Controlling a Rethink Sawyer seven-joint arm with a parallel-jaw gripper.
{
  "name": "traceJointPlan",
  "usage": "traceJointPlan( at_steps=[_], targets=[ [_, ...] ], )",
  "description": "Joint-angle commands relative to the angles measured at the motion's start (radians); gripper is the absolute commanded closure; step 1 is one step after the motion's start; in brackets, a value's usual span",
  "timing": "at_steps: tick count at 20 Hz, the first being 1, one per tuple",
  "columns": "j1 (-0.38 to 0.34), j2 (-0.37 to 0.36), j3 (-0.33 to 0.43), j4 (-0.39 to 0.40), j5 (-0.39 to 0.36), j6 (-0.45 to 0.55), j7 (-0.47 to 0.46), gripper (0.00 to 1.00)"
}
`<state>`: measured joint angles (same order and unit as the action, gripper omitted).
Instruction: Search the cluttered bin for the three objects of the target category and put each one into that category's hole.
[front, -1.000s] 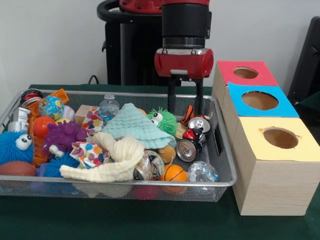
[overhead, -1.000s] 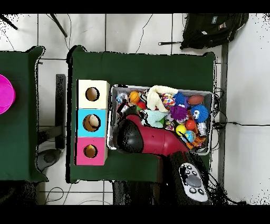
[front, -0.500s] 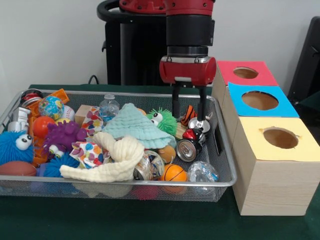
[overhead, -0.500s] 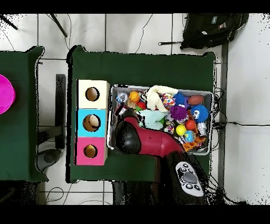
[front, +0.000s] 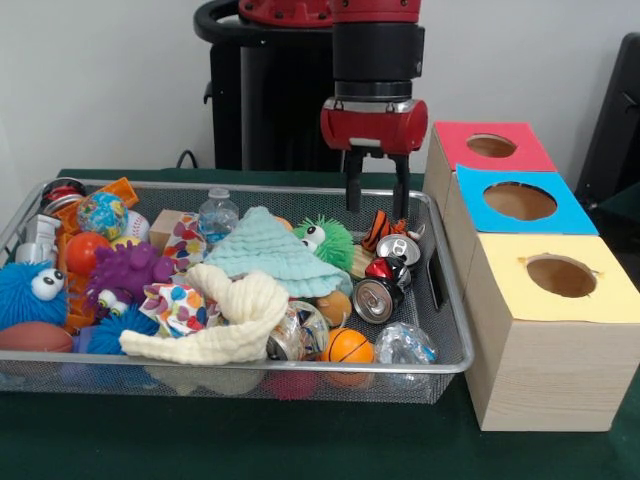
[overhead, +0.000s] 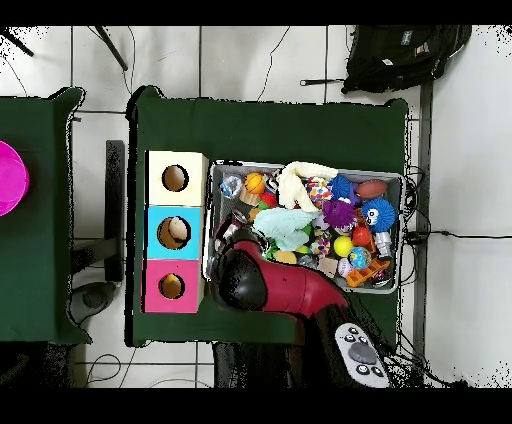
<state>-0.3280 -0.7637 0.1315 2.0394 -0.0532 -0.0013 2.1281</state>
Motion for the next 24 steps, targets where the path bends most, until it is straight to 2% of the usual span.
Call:
traceJointPlan(
  at_steps=[1, 6, 14, 19, 24],
  targets=[
    [-0.032, -0.044, 0.095, 0.127, -0.003, -0.041, 0.188, 0.0],
    [0.008, -0.038, 0.06, 0.163, -0.014, -0.115, 0.201, 0.0],
    [0.03, 0.016, 0.034, 0.163, -0.015, -0.196, 0.192, 0.0],
    [0.055, 0.089, 0.009, 0.144, -0.012, -0.272, 0.187, 0.0],
    [0.065, 0.076, 0.0, 0.157, -0.006, -0.278, 0.177, 0.0]
  ],
)
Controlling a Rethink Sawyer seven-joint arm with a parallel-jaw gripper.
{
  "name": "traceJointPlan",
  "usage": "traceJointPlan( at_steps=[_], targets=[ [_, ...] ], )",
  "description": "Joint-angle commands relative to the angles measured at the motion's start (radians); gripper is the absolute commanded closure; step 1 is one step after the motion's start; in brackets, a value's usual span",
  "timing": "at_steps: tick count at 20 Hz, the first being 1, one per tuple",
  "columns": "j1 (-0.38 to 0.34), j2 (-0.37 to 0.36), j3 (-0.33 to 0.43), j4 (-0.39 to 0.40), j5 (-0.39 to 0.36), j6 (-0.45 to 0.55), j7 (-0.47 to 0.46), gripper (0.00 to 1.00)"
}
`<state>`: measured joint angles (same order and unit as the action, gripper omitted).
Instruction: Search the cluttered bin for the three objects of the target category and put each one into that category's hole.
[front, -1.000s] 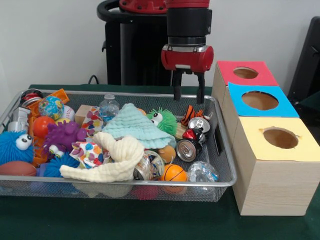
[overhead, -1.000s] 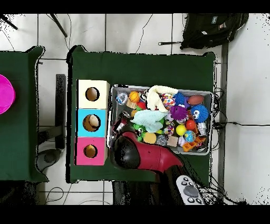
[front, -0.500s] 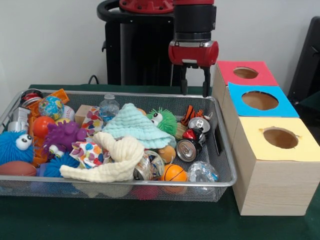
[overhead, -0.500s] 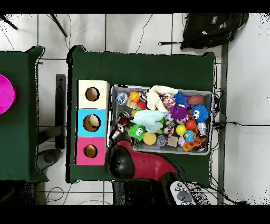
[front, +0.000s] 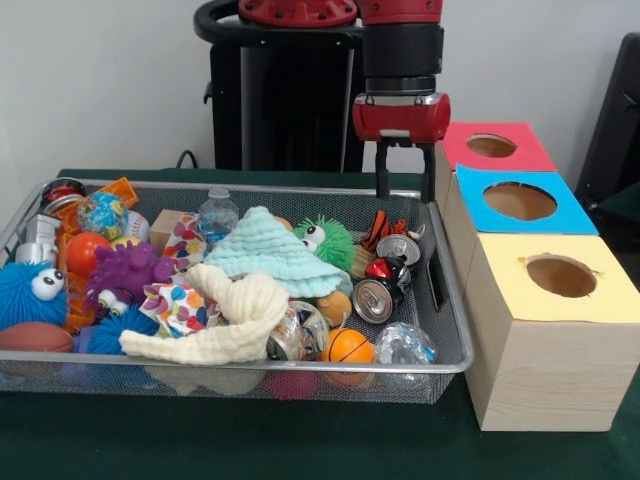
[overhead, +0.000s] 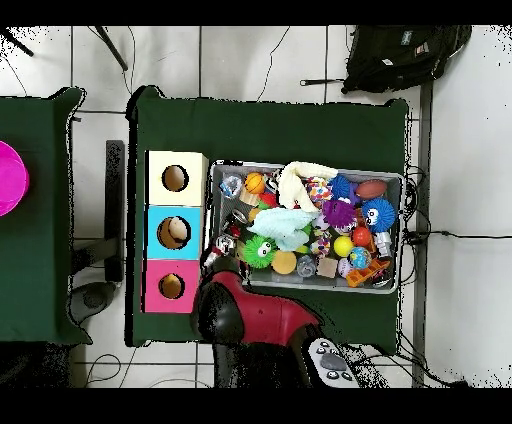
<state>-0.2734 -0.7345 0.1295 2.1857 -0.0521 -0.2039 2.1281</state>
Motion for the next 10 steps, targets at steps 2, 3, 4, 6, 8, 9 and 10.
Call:
traceJointPlan(
  at_steps=[2, 3, 4, 6, 8, 9, 10],
  targets=[
    [0.013, 0.046, -0.006, 0.016, -0.008, -0.078, 0.172, 0.0],
    [0.014, 0.053, -0.008, 0.016, -0.011, -0.082, 0.166, 0.0],
    [0.018, 0.059, -0.013, 0.016, -0.011, -0.089, 0.166, 0.0],
    [0.027, 0.069, -0.023, 0.017, -0.011, -0.102, 0.164, 0.0],
    [0.028, 0.076, -0.028, 0.017, -0.016, -0.11, 0.162, 0.0],
    [0.025, 0.089, -0.029, 0.015, -0.024, -0.122, 0.162, 0.0],
    [0.022, 0.102, -0.03, 0.014, -0.031, -0.133, 0.162, 0.0]
  ],
)
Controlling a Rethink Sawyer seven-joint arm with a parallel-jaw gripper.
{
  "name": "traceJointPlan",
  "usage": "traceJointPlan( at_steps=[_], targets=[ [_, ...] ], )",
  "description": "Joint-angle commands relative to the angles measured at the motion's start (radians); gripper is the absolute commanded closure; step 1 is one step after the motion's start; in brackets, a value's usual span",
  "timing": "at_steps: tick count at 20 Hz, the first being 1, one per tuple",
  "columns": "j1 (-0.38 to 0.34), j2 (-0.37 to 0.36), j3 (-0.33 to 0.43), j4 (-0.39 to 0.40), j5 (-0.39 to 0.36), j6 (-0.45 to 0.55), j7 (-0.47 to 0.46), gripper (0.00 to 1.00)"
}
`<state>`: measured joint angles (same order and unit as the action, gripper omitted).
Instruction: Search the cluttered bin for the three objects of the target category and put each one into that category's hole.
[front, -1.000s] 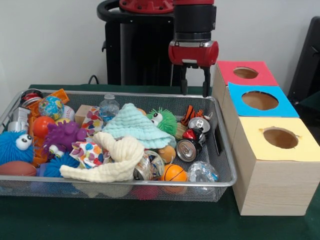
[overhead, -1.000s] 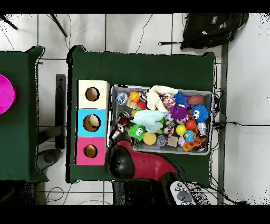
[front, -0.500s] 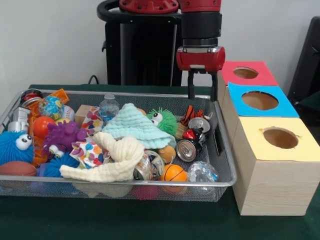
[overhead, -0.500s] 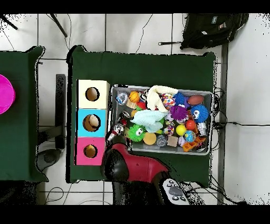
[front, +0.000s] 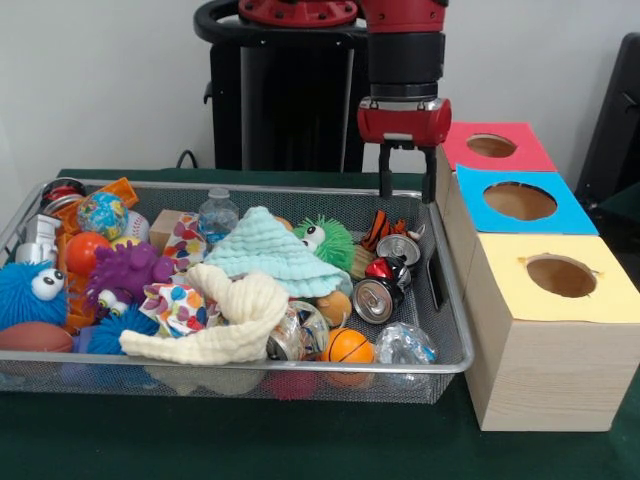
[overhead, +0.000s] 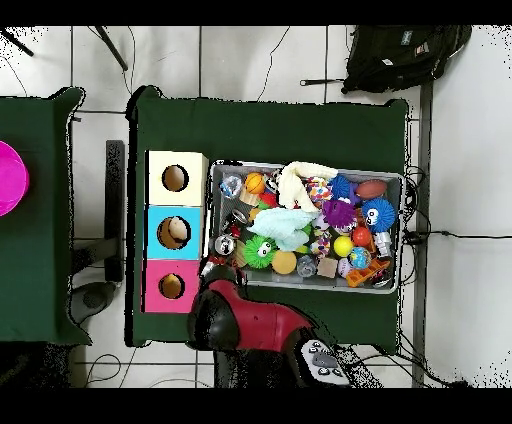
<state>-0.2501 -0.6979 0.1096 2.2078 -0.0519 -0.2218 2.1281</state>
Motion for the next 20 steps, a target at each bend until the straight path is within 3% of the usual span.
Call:
traceJointPlan(
  at_steps=[1, 9, 20],
  targets=[
    [0.004, 0.085, -0.016, -0.011, -0.035, -0.135, 0.164, 0.0],
    [-0.033, 0.211, -0.037, -0.054, -0.094, -0.227, 0.152, 0.0],
    [-0.083, 0.32, -0.054, -0.132, -0.145, -0.229, 0.107, 0.0]
  ],
)
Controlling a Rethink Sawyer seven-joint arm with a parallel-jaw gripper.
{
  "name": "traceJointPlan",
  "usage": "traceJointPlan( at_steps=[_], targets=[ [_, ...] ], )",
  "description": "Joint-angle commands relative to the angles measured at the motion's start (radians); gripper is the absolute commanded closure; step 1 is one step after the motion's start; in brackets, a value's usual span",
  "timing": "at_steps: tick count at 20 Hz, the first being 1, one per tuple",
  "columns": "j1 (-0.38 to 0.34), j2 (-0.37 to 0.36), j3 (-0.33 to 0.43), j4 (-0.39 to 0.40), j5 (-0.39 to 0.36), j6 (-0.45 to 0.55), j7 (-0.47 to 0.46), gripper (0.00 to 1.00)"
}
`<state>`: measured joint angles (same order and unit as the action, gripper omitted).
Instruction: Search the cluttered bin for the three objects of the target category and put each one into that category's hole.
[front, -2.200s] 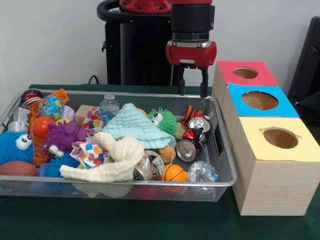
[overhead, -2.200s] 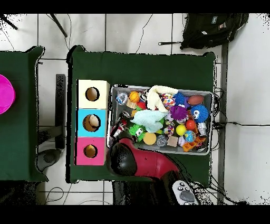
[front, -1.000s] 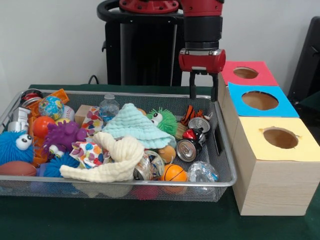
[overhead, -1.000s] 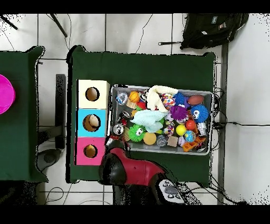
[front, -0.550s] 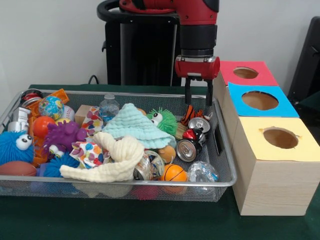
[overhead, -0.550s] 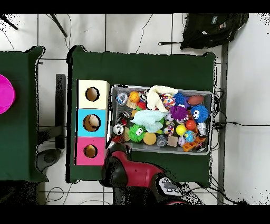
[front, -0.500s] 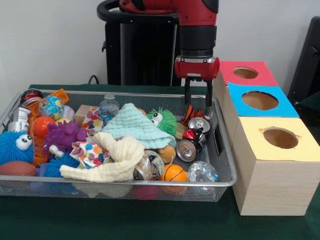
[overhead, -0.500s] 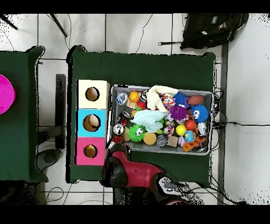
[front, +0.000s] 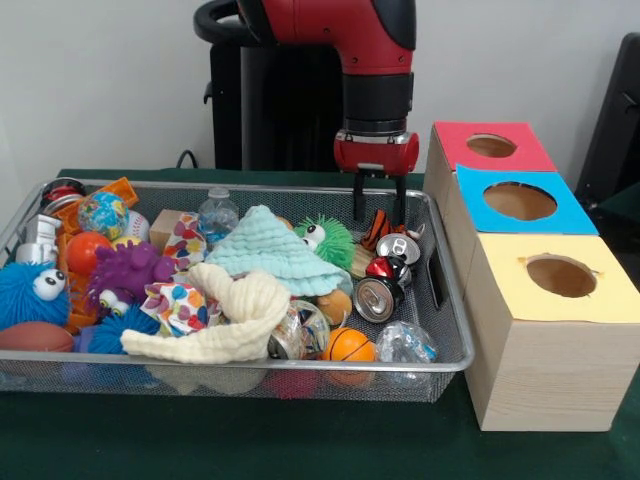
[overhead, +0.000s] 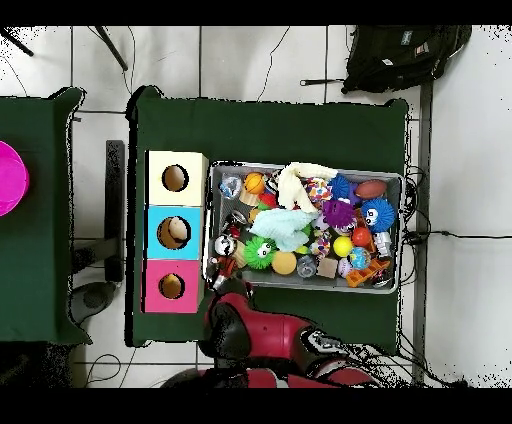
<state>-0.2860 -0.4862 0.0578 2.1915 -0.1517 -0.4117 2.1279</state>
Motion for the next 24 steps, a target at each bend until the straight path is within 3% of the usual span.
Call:
traceJointPlan(
  at_steps=[1, 9, 16, 24],
  targets=[
    [-0.049, 0.111, -0.003, -0.118, -0.049, -0.041, 0.106, 0.0],
    [-0.053, 0.121, 0.025, -0.125, -0.056, -0.043, 0.118, 0.0],
    [-0.065, 0.065, 0.064, -0.081, -0.059, -0.004, 0.134, 0.0],
    [-0.027, 0.031, 0.109, -0.052, -0.023, 0.008, 0.166, 0.0]
  ],
)
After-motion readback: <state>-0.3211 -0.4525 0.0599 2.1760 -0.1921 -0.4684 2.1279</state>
